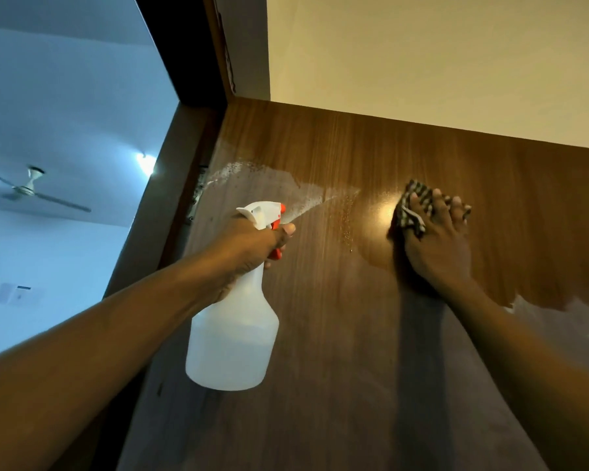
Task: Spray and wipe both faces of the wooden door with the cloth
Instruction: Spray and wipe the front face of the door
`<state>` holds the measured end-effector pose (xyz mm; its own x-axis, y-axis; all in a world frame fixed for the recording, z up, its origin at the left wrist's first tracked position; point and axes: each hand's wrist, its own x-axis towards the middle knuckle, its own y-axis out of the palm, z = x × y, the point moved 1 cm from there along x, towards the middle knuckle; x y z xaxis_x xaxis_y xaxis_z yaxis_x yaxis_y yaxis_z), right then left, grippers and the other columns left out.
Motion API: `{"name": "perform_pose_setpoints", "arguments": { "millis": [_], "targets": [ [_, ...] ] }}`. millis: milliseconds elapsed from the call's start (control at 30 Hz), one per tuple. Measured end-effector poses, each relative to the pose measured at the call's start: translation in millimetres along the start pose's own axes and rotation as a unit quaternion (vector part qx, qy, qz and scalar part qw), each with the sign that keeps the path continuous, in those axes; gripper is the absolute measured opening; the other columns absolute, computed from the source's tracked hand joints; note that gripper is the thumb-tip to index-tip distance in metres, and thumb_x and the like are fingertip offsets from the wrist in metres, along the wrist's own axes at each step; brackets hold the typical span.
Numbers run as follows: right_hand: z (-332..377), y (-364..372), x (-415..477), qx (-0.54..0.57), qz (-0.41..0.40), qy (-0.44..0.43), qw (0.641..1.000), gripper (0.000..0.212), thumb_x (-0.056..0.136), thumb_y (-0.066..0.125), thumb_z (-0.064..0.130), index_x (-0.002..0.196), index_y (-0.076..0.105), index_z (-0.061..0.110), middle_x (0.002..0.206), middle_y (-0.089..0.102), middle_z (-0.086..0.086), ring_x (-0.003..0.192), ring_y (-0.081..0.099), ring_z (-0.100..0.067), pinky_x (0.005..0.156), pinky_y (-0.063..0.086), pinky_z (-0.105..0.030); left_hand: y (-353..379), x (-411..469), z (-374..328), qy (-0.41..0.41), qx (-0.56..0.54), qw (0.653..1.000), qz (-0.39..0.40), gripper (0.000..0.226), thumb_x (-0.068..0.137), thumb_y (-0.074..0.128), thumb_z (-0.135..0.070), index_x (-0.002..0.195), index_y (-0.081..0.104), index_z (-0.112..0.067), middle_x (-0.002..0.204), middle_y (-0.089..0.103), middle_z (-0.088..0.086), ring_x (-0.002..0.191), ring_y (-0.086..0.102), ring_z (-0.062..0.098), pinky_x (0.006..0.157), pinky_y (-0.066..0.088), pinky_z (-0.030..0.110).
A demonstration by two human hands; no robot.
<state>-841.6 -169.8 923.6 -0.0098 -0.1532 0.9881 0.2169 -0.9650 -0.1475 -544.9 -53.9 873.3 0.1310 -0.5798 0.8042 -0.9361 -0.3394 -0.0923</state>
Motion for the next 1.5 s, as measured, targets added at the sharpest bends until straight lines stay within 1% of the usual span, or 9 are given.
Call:
{"name": "perform_pose_setpoints", "arguments": {
  "millis": [200,333,500,600,800,933,1067,1200,1500],
  "targets": [
    [129.6,17.3,23.1,-0.001,0.016,-0.182,0.983,0.063,0.101,0.037,0.050,0.158,0.013,0.036,0.167,0.000,-0.004,0.152,-0.012,-0.030,0.121,-0.008,-0.048,-27.8,3.2,4.3,-0.009,0.007,0.998,-0.069,0.031,0.087,0.061,-0.037,0.107,0.056,-0.013,0.086,0.067,0.005,0.078,0.065,0.018,0.066,0.053,0.028],
    [97.7,32.3,-30.6,-0.013,0.044,-0.275,0.960,0.071,0.099,0.045,0.049,0.157,0.007,0.040,0.167,-0.004,0.002,0.151,-0.018,-0.024,0.118,-0.009,-0.044,-25.8,-0.6,9.1,-0.017,0.025,0.997,-0.077,0.032,0.087,0.059,-0.040,0.109,0.054,-0.017,0.085,0.068,0.004,0.073,0.065,0.015,0.063,0.054,0.026],
    [55.2,29.9,-25.0,-0.021,0.031,-0.162,0.986,0.068,0.091,0.024,0.058,0.156,0.022,0.038,0.166,0.012,-0.003,0.153,0.003,-0.031,0.122,0.017,-0.056,-33.2,-7.8,15.1,-0.031,0.041,0.995,-0.083,0.034,0.086,0.058,-0.045,0.107,0.056,-0.018,0.089,0.069,0.006,0.080,0.067,0.020,0.072,0.057,0.034],
    [99.5,31.8,8.0,-0.012,0.018,-0.106,0.994,0.073,0.090,0.014,0.061,0.158,0.017,0.036,0.167,0.008,-0.006,0.152,-0.003,-0.036,0.123,0.004,-0.055,-49.0,-12.3,17.2,-0.031,0.050,0.994,-0.092,0.034,0.086,0.058,-0.046,0.104,0.056,-0.018,0.087,0.068,0.004,0.077,0.066,0.020,0.072,0.056,0.033],
    [208.4,40.0,10.5,0.022,0.014,-0.219,0.975,0.063,0.100,0.037,0.050,0.157,0.015,0.036,0.167,0.005,-0.001,0.153,-0.009,-0.029,0.120,-0.009,-0.046,-89.9,-14.6,17.0,-0.017,0.063,0.991,-0.120,0.027,0.088,0.057,-0.043,0.088,0.059,-0.016,0.078,0.065,0.004,0.066,0.061,0.016,0.058,0.049,0.025],
    [175.6,48.9,-18.5,-0.004,0.024,-0.301,0.953,0.067,0.091,0.036,0.051,0.156,0.023,0.038,0.166,0.015,0.000,0.153,0.004,-0.031,0.123,0.008,-0.049,-112.9,-12.1,27.2,-0.021,0.064,0.992,-0.108,0.034,0.086,0.059,-0.042,0.103,0.060,-0.012,0.090,0.069,0.009,0.082,0.066,0.023,0.075,0.057,0.036],
    [164.1,40.0,-10.0,-0.014,0.010,-0.181,0.983,0.069,0.087,0.027,0.056,0.154,0.027,0.039,0.165,0.020,-0.002,0.152,0.008,-0.031,0.123,0.015,-0.052,-134.5,-15.6,40.6,-0.025,0.051,0.994,-0.091,0.038,0.085,0.062,-0.042,0.111,0.058,-0.014,0.090,0.069,0.006,0.083,0.067,0.020,0.077,0.058,0.036],
    [240.2,29.5,50.1,0.021,-0.014,-0.103,0.994,0.065,0.096,0.025,0.055,0.158,0.016,0.035,0.167,0.007,-0.004,0.152,-0.004,-0.035,0.123,-0.003,-0.054,-155.4,-10.7,36.5,-0.003,0.034,0.996,-0.084,0.035,0.085,0.062,-0.041,0.110,0.055,-0.018,0.088,0.067,0.003,0.083,0.066,0.018,0.074,0.057,0.032],
    [348.7,63.7,-12.6,0.003,0.010,-0.309,0.951,0.064,0.098,0.041,0.052,0.156,0.021,0.037,0.167,0.005,-0.001,0.153,-0.009,-0.030,0.123,-0.002,-0.051,-199.0,-4.6,40.9,0.012,0.039,0.995,-0.095,0.021,0.086,0.060,-0.043,0.088,0.058,-0.022,0.079,0.067,-0.001,0.072,0.063,0.014,0.059,0.048,0.023]
  ]
}}
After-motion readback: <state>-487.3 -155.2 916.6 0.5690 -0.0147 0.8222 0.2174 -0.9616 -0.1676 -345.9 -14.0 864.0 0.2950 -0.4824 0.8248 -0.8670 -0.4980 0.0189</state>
